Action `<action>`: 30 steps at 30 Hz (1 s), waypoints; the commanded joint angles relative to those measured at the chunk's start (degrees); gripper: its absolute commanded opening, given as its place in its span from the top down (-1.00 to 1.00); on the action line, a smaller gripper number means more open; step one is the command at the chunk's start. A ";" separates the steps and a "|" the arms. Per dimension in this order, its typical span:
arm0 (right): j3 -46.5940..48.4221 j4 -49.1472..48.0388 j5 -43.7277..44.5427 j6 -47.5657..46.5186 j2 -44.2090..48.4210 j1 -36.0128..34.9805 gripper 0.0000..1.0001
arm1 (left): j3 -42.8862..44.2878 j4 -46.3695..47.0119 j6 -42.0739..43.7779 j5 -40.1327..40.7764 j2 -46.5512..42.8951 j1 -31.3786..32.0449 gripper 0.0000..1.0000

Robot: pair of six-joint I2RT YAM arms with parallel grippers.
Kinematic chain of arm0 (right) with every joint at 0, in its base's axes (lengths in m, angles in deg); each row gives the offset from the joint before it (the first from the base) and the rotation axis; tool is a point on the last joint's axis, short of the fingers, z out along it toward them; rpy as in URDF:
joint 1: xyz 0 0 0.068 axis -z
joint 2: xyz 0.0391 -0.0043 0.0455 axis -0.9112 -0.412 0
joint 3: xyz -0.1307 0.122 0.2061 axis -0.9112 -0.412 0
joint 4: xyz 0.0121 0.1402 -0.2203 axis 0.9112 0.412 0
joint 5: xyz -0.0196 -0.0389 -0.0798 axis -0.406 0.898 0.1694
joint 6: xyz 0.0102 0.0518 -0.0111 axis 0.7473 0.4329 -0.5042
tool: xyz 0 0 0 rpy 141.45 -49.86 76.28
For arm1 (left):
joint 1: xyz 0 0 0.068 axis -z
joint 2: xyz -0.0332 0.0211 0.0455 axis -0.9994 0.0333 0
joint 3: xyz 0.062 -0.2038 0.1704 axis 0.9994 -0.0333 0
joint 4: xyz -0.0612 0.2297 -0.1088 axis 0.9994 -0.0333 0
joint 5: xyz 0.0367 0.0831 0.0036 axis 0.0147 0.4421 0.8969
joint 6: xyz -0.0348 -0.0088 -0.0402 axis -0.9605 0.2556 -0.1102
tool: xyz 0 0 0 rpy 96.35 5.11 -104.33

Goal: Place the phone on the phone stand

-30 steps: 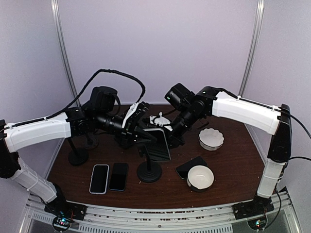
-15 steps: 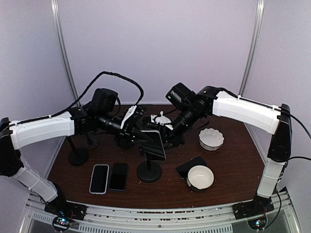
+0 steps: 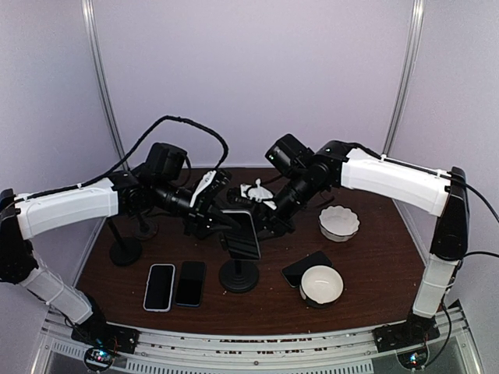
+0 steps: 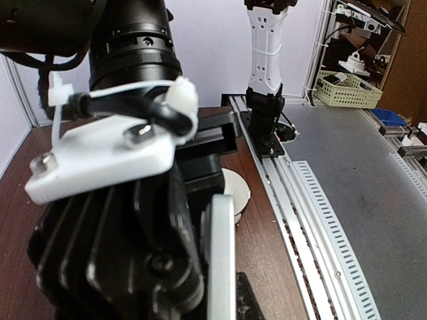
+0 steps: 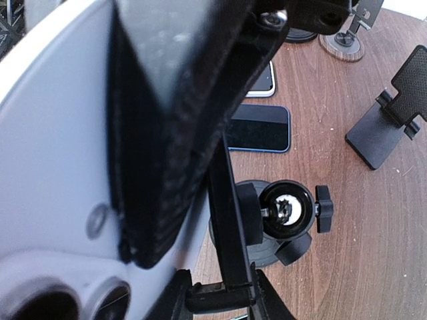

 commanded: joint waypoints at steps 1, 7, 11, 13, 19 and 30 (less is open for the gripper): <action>-4.09 3.87 -1.99 -0.02 4.39 0.00 0.76 | 1.80 -7.83 -3.08 10.28 -0.79 -2.84 1.00; -8.35 1.93 -1.17 1.53 7.36 0.97 0.84 | 2.00 -15.64 -4.28 14.25 -0.15 -2.84 1.00; -11.12 0.51 -0.61 2.47 9.33 1.74 0.88 | 1.81 -17.43 -5.19 17.14 -0.52 -2.84 1.00; -12.68 -0.60 -0.32 3.07 10.40 2.56 0.92 | 1.47 -17.52 -6.27 18.62 -0.92 -2.84 1.00; -16.77 -4.05 0.77 5.44 13.90 3.17 1.00 | 2.79 -20.15 -9.89 25.87 -0.04 -2.84 1.00; -20.77 -7.15 0.13 6.28 15.66 4.02 1.00 | 1.06 -20.79 -13.52 34.76 -1.75 -2.93 1.00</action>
